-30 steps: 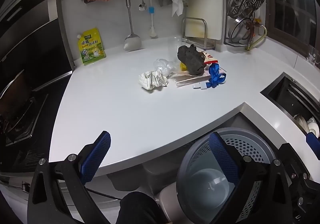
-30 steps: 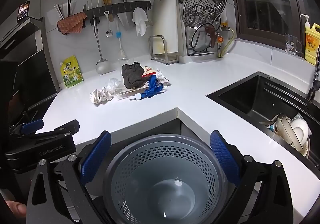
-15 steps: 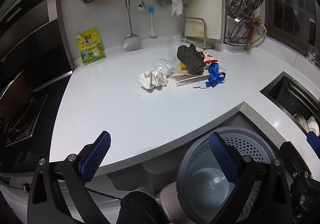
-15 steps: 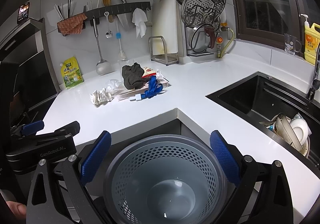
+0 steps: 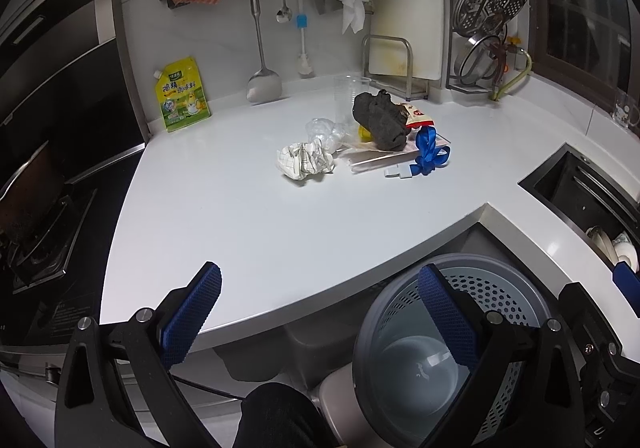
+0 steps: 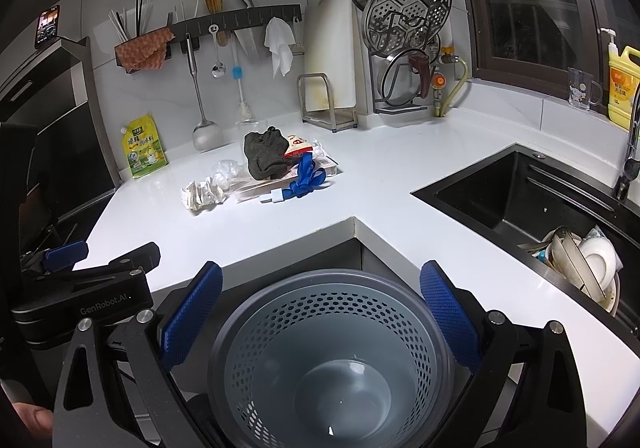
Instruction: Collect trash
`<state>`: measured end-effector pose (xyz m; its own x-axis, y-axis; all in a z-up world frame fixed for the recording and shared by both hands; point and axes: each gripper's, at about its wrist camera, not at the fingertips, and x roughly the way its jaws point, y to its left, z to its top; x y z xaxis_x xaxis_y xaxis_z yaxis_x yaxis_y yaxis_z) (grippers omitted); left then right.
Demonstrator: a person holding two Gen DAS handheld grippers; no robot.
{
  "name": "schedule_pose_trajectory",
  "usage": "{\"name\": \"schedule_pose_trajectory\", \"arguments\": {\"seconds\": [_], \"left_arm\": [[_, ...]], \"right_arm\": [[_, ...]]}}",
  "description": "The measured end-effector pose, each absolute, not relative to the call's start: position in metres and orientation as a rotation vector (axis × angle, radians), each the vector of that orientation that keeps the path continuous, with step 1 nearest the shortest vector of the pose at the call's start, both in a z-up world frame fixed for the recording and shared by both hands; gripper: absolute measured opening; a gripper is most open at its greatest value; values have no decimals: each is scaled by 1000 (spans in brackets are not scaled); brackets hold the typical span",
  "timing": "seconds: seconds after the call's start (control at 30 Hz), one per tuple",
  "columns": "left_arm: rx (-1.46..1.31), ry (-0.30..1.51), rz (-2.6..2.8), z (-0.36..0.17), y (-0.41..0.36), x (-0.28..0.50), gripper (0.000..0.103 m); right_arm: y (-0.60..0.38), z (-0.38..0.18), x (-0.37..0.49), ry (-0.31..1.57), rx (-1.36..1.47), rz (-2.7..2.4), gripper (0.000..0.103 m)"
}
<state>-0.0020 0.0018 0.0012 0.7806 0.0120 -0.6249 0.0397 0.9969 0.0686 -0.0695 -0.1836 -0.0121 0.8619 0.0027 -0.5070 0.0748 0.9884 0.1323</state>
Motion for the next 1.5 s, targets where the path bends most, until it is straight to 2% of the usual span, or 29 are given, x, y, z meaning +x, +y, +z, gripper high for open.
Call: {"name": "schedule_pose_trajectory", "arguments": {"seconds": [1.5], "left_arm": [[76, 679, -11, 0, 1, -4, 97]], "right_arm": [[-185, -14, -67, 538, 155, -38, 95]]}}
